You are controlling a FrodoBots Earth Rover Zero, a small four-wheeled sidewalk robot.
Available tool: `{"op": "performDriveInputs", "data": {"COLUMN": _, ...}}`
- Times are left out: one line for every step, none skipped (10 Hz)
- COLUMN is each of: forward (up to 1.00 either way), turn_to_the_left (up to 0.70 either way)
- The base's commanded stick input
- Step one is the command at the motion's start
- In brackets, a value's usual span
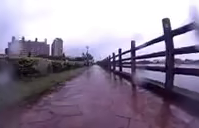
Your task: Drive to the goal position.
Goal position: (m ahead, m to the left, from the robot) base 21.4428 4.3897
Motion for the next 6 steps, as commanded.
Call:
{"op": "performDriveInputs", "data": {"forward": 1.00, "turn_to_the_left": 0.00}}
{"op": "performDriveInputs", "data": {"forward": 1.00, "turn_to_the_left": 0.00}}
{"op": "performDriveInputs", "data": {"forward": 1.00, "turn_to_the_left": 0.00}}
{"op": "performDriveInputs", "data": {"forward": 1.00, "turn_to_the_left": 0.00}}
{"op": "performDriveInputs", "data": {"forward": 1.00, "turn_to_the_left": 0.00}}
{"op": "performDriveInputs", "data": {"forward": 1.00, "turn_to_the_left": 0.00}}
